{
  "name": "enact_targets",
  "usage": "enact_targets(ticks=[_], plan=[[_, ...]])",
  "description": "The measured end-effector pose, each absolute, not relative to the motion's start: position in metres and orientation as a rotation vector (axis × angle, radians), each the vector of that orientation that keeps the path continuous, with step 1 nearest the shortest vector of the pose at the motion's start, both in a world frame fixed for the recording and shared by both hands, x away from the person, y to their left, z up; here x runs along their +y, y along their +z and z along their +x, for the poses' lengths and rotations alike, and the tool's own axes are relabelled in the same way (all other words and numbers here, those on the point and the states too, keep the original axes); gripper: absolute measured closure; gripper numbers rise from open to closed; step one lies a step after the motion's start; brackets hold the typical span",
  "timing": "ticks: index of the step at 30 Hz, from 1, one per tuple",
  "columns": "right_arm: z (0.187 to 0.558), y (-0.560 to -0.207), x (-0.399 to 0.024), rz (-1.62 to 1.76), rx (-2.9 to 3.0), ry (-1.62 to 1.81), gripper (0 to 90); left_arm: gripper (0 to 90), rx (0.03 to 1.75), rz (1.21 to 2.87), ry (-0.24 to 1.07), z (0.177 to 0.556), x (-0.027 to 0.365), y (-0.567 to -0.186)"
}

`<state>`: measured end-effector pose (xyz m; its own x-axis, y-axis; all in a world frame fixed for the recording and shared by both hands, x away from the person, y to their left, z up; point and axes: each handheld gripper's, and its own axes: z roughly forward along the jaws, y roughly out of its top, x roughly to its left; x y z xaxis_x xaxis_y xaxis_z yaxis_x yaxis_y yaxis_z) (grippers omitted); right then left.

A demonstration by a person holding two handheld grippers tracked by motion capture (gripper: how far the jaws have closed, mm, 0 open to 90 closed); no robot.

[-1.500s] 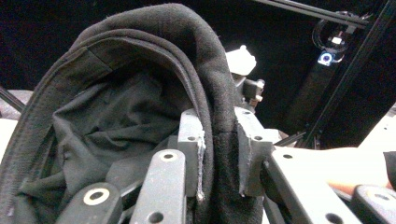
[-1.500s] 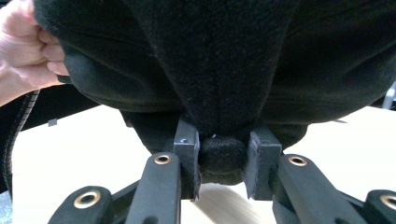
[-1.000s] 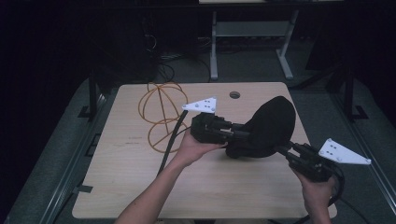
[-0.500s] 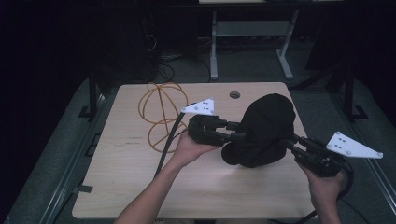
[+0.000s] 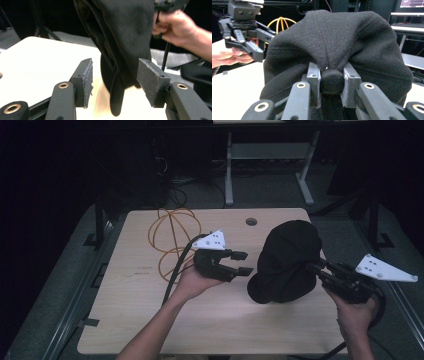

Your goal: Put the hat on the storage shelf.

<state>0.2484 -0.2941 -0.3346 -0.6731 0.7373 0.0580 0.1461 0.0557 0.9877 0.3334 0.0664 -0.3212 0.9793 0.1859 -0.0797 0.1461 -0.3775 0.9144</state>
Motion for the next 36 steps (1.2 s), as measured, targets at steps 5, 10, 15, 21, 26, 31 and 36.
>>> enact_targets(ticks=[5, 10, 15, 21, 26, 31, 36], plan=[[0.253, -0.333, -0.296, 0.898, 1.879, 1.647, 72.6, 43.3, 0.237, 2.001, 0.085, 0.329, 0.071, -0.323], [0.259, -0.329, -0.298, 0.918, 1.884, 1.647, 72.6, 40.7, 0.259, 2.031, 0.115, 0.324, 0.082, -0.328], [0.264, -0.320, -0.298, 0.921, 1.893, 1.637, 72.5, 39.3, 0.278, 2.045, 0.139, 0.321, 0.096, -0.334], [0.271, -0.310, -0.296, 0.918, 1.906, 1.623, 72.6, 37.7, 0.300, 2.070, 0.158, 0.315, 0.109, -0.341], [0.277, -0.303, -0.292, 0.914, 1.922, 1.609, 72.5, 36.7, 0.324, 2.085, 0.172, 0.310, 0.120, -0.349], [0.282, -0.297, -0.289, 0.905, 1.929, 1.602, 72.5, 36.1, 0.333, 2.100, 0.187, 0.306, 0.128, -0.356], [0.287, -0.291, -0.284, 0.901, 1.931, 1.613, 72.5, 35.0, 0.359, 2.104, 0.195, 0.301, 0.141, -0.364]])
